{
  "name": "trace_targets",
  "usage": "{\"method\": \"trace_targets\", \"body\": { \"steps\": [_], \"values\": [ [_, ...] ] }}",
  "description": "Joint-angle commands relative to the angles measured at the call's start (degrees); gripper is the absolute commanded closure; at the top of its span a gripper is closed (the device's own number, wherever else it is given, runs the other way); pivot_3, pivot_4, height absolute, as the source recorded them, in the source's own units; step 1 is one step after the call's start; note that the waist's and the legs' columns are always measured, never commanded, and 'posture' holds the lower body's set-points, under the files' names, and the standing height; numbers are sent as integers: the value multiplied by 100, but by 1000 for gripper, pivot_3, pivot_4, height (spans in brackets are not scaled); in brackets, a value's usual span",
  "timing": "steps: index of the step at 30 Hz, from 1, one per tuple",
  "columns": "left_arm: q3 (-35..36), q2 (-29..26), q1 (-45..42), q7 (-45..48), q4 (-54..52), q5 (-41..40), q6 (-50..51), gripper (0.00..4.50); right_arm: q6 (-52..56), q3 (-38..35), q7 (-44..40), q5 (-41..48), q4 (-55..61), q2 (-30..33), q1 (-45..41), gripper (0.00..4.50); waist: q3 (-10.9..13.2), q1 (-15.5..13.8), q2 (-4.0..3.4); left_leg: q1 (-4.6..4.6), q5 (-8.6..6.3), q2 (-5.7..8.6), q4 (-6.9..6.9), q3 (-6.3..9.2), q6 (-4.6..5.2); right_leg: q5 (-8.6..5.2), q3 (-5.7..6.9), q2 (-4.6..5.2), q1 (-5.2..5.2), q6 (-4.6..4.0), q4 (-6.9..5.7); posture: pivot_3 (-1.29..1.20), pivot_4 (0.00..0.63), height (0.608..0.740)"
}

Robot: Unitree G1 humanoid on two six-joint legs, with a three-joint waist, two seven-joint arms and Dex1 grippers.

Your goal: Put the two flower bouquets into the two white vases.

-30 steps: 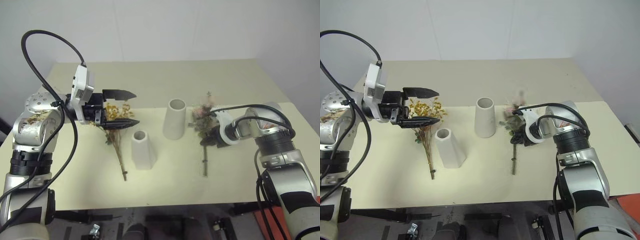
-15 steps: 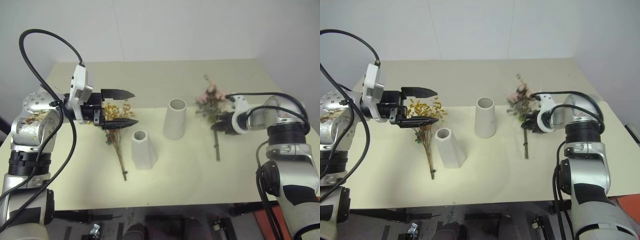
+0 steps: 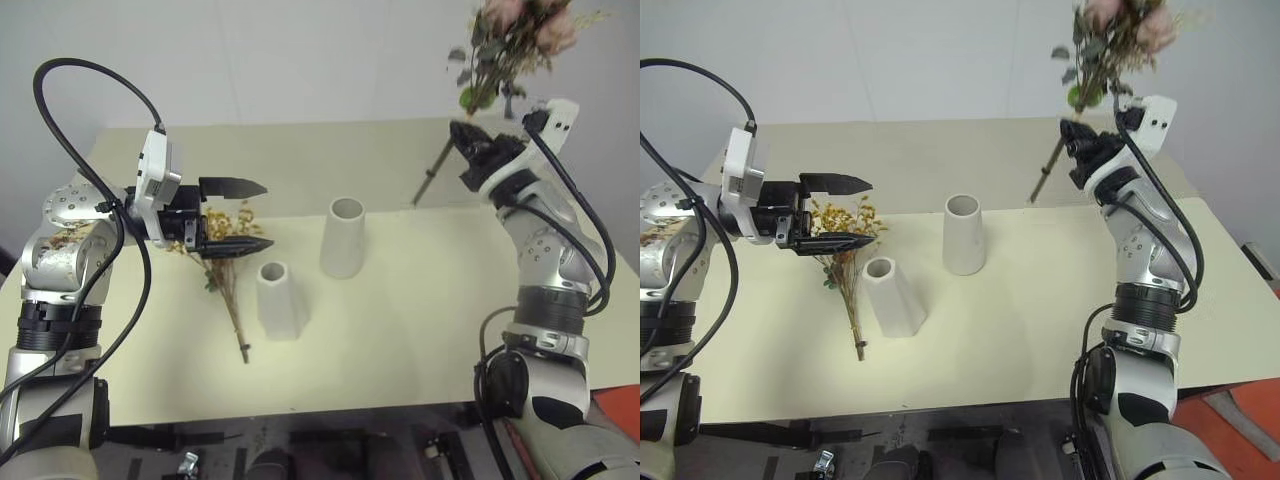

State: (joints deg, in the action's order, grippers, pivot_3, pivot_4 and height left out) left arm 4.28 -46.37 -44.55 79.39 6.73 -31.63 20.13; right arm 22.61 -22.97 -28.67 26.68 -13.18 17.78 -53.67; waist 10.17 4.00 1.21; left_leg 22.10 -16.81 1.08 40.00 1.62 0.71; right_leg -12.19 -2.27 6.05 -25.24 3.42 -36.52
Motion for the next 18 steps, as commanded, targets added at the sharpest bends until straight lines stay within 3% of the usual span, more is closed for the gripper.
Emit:
{"method": "trace_targets", "body": {
  "steps": [1, 8, 18],
  "values": [
    [196, -73, -32, -17, -180, -66, -44, 0, -490, -38, -308, 520, 387, -96, -375, 4259, 1, 5, -1, -1, 0, 0, 0, 1, 0, 0, 0, 0, 0, 0, -3, 0, 150, 740],
    [265, -115, 86, -53, -296, -95, 16, 0, -144, 152, -597, 1189, 640, -170, -395, 4259, 0, 0, -1, -8, 1, 0, 1, 4, -1, 0, -3, 0, 1, 0, -14, 0, 150, 740],
    [345, -186, 187, -118, -417, -105, 63, 0, -222, 807, -572, 1055, 770, -385, -78, 4259, 0, 2, -1, -10, 1, 0, 0, 2, -2, 0, -4, -1, 0, 0, -16, 0, 150, 740]
  ]
}}
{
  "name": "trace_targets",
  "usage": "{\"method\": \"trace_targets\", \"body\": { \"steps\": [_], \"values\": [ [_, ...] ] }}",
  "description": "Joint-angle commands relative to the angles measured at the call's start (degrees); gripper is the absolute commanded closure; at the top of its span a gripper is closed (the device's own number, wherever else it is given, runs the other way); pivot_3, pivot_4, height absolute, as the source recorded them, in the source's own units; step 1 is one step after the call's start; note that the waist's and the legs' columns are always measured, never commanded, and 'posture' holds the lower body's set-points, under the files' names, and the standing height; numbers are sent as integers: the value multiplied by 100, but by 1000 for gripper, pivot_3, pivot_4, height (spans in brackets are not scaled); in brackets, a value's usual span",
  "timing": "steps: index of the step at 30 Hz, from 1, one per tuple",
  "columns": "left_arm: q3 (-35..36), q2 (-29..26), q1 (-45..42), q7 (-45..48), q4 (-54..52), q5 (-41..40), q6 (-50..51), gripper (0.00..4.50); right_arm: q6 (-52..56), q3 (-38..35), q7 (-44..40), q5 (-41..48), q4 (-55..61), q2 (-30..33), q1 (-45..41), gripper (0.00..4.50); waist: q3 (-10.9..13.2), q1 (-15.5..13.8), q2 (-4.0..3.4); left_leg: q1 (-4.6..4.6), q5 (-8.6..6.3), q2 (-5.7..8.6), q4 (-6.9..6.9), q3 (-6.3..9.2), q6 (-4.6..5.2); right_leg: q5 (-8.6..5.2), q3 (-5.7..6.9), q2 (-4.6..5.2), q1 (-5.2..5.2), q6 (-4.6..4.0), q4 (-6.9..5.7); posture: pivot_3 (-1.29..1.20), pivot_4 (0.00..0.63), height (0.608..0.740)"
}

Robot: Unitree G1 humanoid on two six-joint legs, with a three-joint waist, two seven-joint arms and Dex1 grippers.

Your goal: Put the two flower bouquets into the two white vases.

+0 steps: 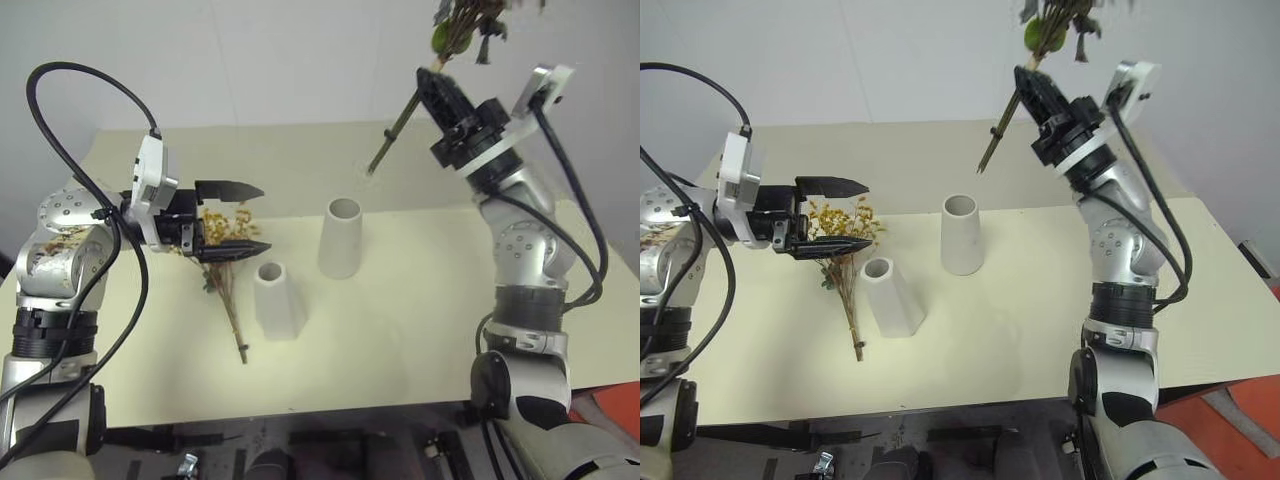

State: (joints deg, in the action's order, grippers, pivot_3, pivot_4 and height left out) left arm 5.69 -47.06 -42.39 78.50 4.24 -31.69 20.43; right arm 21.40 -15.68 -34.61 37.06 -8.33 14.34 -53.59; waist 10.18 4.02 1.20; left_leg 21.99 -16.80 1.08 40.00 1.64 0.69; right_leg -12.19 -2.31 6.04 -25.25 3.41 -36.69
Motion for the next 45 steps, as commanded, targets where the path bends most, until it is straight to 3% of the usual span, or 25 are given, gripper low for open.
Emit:
{"method": "trace_targets", "body": {
  "steps": [1, 28, 41, 45],
  "values": [
    [208, -119, -9, -42, -197, -107, 41, 0, -124, 170, 7, -18, 283, -93, -49, 4259, 0, 0, 0, 0, 0, 0, 0, 0, 0, 0, 0, 0, 0, 0, 0, 0, 150, 740],
    [370, -185, 284, -188, -606, -176, 235, 0, -1155, 1219, -504, -1238, 5, -291, 750, 4259, 0, 2, 0, -2, 1, 0, 0, 1, -3, 0, 0, -1, 0, 0, -1, 0, 150, 740],
    [395, -202, 328, -217, -624, -191, 264, 0, -1432, 1272, -511, -1495, 132, -191, 1141, 21, 0, -1, 0, -3, 2, 0, 0, 2, -3, 0, 1, -1, 0, 0, -1, 0, 150, 740],
    [383, -204, 321, -227, -604, -193, 248, 0, -1459, 1262, -655, -1511, 278, -27, 1342, 21, 0, -3, 0, -2, 2, 1, 0, 2, -3, 0, 0, -1, 1, 0, 0, 0, 150, 740]
  ]
}}
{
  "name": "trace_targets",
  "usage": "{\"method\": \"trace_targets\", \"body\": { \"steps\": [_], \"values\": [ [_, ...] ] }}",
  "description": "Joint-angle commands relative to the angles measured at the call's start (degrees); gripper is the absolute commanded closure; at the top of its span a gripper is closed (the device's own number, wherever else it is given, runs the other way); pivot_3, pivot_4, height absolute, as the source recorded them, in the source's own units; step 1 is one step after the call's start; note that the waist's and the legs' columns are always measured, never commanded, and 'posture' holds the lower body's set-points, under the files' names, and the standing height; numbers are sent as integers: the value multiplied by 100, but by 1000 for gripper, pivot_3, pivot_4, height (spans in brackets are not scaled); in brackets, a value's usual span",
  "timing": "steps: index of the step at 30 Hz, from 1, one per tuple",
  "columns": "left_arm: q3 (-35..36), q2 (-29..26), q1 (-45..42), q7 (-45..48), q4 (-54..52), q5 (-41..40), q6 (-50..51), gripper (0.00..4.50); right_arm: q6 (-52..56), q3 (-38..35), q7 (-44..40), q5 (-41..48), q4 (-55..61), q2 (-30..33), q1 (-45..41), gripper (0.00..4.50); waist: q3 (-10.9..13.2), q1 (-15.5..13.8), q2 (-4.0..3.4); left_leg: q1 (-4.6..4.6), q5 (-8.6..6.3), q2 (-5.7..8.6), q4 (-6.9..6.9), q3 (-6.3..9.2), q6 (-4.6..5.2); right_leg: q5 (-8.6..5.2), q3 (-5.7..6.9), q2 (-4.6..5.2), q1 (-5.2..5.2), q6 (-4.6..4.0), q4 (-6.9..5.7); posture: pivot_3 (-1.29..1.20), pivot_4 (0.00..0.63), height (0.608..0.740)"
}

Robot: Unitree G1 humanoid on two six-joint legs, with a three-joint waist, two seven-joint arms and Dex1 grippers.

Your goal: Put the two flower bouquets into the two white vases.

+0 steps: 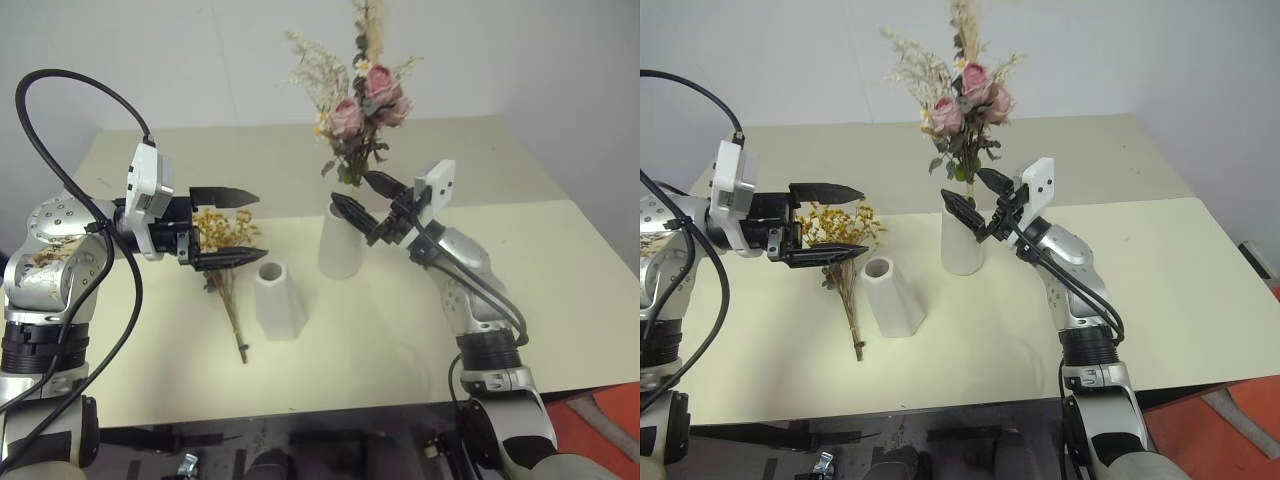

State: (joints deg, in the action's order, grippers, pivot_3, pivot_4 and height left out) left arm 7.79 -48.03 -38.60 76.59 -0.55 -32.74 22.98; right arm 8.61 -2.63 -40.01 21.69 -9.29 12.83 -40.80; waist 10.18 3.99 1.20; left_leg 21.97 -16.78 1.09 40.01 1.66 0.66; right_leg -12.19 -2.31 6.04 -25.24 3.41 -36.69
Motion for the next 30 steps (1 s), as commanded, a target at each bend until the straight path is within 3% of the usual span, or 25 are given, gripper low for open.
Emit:
{"method": "trace_targets", "body": {
  "steps": [1, 10, 16, 18, 23, 30],
  "values": [
    [170, -107, -62, -35, -110, -88, -17, 0, -202, -22, -165, -16, 404, 198, 135, 21, 0, -1, 0, 0, 0, 0, 0, 0, 0, 0, 0, 0, 0, 0, 0, 0, 150, 740],
    [261, -134, 61, -124, -202, -123, -1, 0, -25, -104, -402, 96, 649, 649, 492, 21, 0, -1, 1, -2, 0, -1, 0, -2, 0, 0, -1, -1, 2, 0, 0, 0, 150, 740],
    [621, -437, 936, -734, -1076, -244, 659, 0, 272, -355, -1033, 475, 826, 1398, 630, 21, 0, -7, 1, 0, -3, -2, -1, -4, 4, 0, -4, 0, 0, 0, 4, 0, 150, 740],
    [744, -589, 1295, -960, -1418, -251, 928, 0, 512, -394, -1590, 788, 896, 1781, 635, 21, 0, -22, 0, 0, -3, -3, 0, -2, 5, 0, -3, 0, 2, 0, 5, 0, 150, 740],
    [1046, -898, 1960, -1832, -2094, -239, 1953, 0, 662, -429, -2526, 1119, 899, 2419, 591, 21, 0, -33, 1, -16, -4, -4, -1, -3, 7, -1, -4, 0, 17, 1, 5, 0, 150, 740],
    [882, -1513, 1655, -3125, -2544, -642, 4953, 0, 593, -379, -2932, 1043, 564, 2648, 368, 21, 0, -44, 2, -20, -5, -4, -2, -2, 8, -1, -4, 0, 19, 1, 5, 0, 150, 740]
  ]
}}
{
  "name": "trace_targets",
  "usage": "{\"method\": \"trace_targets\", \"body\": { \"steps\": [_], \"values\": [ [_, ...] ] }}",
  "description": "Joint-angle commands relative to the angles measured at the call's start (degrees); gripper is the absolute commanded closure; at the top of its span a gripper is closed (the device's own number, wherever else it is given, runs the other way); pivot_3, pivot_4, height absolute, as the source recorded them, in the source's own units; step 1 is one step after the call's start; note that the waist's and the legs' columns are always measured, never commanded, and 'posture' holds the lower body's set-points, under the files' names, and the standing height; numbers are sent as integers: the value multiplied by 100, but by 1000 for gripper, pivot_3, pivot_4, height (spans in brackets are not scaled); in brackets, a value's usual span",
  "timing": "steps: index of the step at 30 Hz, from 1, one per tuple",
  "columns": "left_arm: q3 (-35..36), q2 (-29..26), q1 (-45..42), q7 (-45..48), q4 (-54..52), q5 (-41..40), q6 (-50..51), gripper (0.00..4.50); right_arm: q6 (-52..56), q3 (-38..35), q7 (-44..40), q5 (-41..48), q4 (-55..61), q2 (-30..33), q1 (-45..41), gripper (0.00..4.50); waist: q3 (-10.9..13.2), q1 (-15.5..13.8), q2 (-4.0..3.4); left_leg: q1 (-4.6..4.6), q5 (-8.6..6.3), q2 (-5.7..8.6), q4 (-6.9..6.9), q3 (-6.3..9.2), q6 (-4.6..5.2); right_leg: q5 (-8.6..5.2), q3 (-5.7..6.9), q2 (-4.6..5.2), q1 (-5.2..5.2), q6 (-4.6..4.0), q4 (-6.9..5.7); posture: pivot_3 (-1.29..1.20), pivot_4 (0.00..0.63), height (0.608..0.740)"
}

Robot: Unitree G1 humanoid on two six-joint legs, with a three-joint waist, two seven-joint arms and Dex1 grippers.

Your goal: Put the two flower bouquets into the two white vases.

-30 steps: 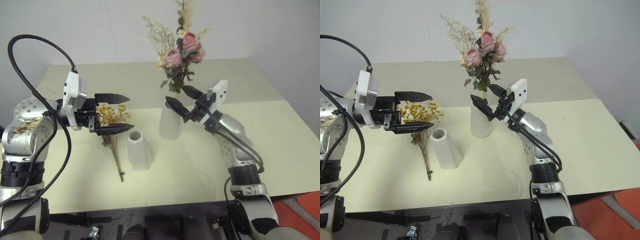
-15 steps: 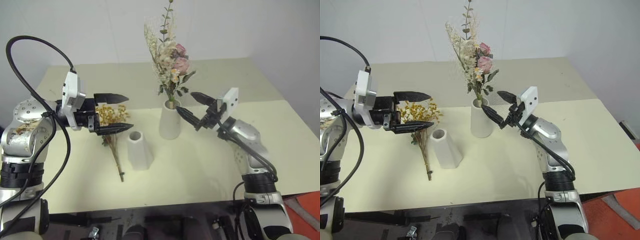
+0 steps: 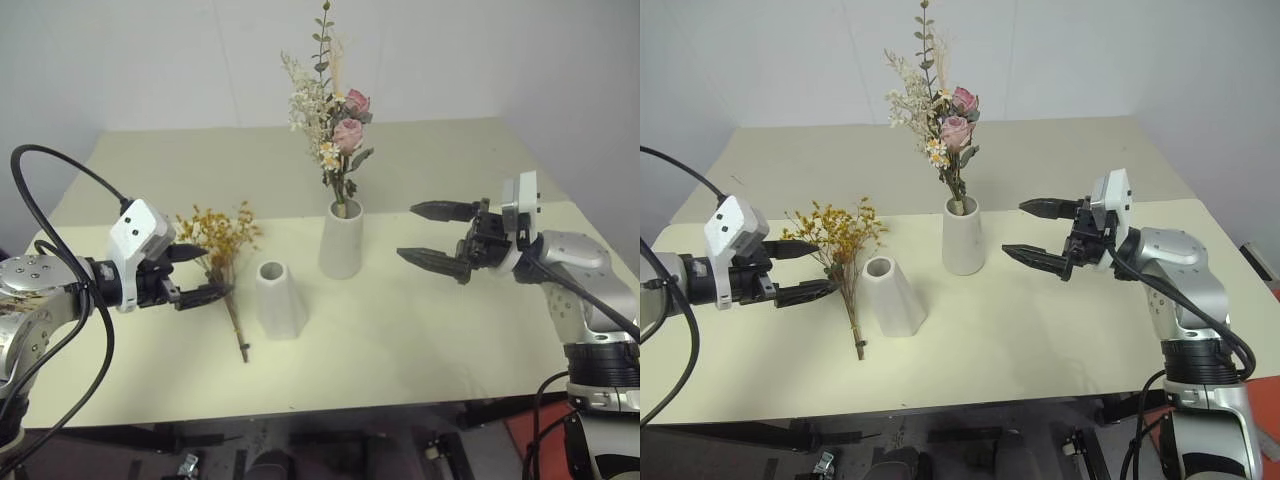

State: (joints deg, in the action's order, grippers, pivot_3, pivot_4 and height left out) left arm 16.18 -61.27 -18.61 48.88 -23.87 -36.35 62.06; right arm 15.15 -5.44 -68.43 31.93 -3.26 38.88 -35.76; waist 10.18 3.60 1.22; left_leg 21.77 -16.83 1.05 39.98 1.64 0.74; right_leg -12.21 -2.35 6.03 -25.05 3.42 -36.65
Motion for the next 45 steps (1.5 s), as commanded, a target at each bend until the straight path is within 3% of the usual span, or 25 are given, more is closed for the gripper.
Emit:
{"method": "trace_targets", "body": {
  "steps": [1, 4, 6, 20, 31, 35, 45],
  "values": [
    [-5, -175, -515, -498, -196, -347, 1453, 0, -74, -78, -99, -11, -85, 35, -173, 21, 0, -15, 0, 0, 0, 1, 0, 0, 0, 0, 0, 0, 0, 0, 0, 0, 150, 740],
    [-335, -93, -1194, -882, -87, -387, 2681, 0, -101, -35, -144, -46, -174, 7, -283, 21, 0, -38, 0, 3, 0, 3, 1, 0, 0, 0, 0, 1, 0, 0, 1, 0, 150, 740],
    [-604, -55, -1469, -1228, 40, -399, 2990, 0, -111, -31, -180, -54, -206, 4, -330, 21, 0, -65, 1, 3, 0, 5, 0, 0, 0, 0, 0, 1, -1, 0, 1, 0, 150, 740],
    [-1357, 1225, -1987, -4273, 1590, -1832, 3044, 0, -95, -126, -206, -67, -184, 16, -383, 21, -2, -154, 3, 10, 5, 10, 1, 4, -10, 1, -3, 11, -10, -1, 0, 0, 150, 740],
    [-1712, 2056, -2523, -5303, 2651, -1899, 3044, 0, -41, -156, -140, -2, -50, -29, -345, 21, -4, -202, 5, 8, 16, 19, 0, 5, -28, 1, -3, 17, -9, -1, -2, 0, 150, 740],
    [-1752, 2195, -2627, -5416, 2827, -1898, 3044, 827, -37, -152, -124, 3, -28, -42, -332, 0, -4, -222, 4, 5, 27, 20, 0, 4, -47, 1, -4, 17, -8, -1, -4, 0, 150, 740],
    [-1616, 2045, -2809, -5395, 2983, -1653, 3044, 3968, -39, -177, -74, 16, -16, -71, -316, 0, -4, -248, 5, 8, 32, 21, 0, 4, -57, 1, -4, 18, -8, -1, -1, 0, 150, 740]
  ]
}}
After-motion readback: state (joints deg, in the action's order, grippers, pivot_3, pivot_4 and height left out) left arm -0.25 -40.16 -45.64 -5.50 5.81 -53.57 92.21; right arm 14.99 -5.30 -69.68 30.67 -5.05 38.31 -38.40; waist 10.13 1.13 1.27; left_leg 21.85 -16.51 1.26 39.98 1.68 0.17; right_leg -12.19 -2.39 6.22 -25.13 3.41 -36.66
